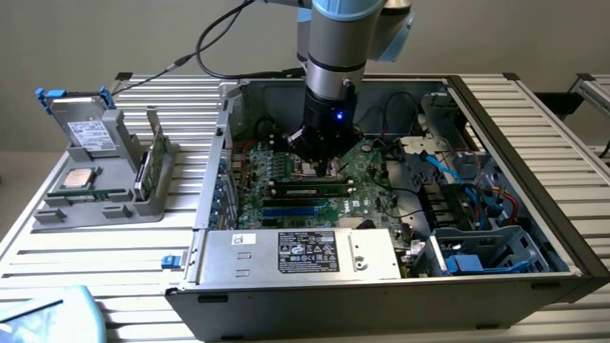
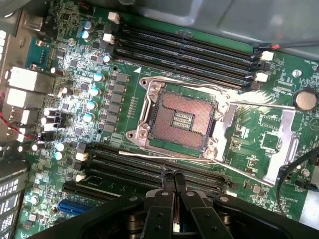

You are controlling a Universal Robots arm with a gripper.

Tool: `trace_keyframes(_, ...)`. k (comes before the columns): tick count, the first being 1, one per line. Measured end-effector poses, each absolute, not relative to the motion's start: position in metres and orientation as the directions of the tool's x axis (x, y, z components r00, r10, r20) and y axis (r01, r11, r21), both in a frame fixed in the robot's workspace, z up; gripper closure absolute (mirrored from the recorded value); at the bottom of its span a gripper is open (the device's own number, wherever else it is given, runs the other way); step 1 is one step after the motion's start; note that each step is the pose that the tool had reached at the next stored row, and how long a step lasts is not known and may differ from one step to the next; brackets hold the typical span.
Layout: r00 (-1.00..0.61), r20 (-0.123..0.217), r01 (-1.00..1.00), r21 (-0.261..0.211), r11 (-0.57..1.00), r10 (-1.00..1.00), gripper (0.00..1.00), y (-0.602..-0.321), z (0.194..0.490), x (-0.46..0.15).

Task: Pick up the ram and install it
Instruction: 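Press down the ram until it locks into place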

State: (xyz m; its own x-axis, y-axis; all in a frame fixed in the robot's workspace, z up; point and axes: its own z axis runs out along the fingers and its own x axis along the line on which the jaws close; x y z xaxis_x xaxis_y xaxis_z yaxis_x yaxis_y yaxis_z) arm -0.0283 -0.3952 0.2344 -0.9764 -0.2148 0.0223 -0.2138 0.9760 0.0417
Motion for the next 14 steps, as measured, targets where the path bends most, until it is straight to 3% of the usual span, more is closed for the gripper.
trace_keyframes(14, -0.992, 0.022, -0.124, 0.042, 0.991, -0.125, 0.9, -0.396, 0.237, -0.039)
